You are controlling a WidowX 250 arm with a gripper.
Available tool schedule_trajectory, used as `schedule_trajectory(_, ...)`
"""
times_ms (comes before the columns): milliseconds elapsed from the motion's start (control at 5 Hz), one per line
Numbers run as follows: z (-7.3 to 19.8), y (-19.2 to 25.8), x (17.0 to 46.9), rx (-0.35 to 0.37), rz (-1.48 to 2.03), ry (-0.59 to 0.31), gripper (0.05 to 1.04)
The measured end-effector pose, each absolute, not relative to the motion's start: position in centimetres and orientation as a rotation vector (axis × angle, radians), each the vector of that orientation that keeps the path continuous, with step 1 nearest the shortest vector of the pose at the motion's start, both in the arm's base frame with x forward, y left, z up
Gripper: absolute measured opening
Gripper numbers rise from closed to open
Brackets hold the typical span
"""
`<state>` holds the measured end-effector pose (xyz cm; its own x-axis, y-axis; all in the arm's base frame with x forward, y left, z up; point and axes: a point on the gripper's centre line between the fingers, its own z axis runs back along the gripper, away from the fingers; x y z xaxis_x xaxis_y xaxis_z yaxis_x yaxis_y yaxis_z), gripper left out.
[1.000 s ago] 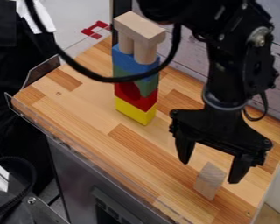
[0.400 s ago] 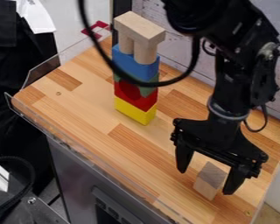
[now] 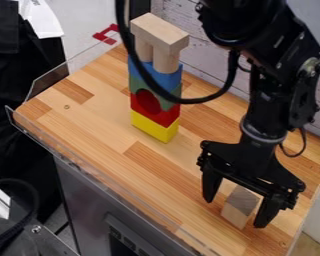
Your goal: Put the cube at the top of the tower
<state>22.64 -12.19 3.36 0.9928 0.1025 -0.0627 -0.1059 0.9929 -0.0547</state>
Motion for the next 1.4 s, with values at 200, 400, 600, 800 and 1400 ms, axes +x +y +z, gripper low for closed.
schedule_trajectory(200, 2.9, -11.8, 22.9, -0.063, 0.128, 0.069, 0.958)
schedule_trajectory(400, 2.6, -11.9, 23.1, -0.067, 0.133, 0.061, 0.687)
schedule_trajectory(600, 2.4, -11.9, 23.3, -0.073, 0.144, 0.049, 0.513)
schedule_trajectory(800, 3.1, -11.3, 23.0, -0.035, 0.194, 0.042, 0.513)
schedule_trajectory(1400, 18.2, -7.2, 29.2, -0.076, 0.439, -0.340, 0.513)
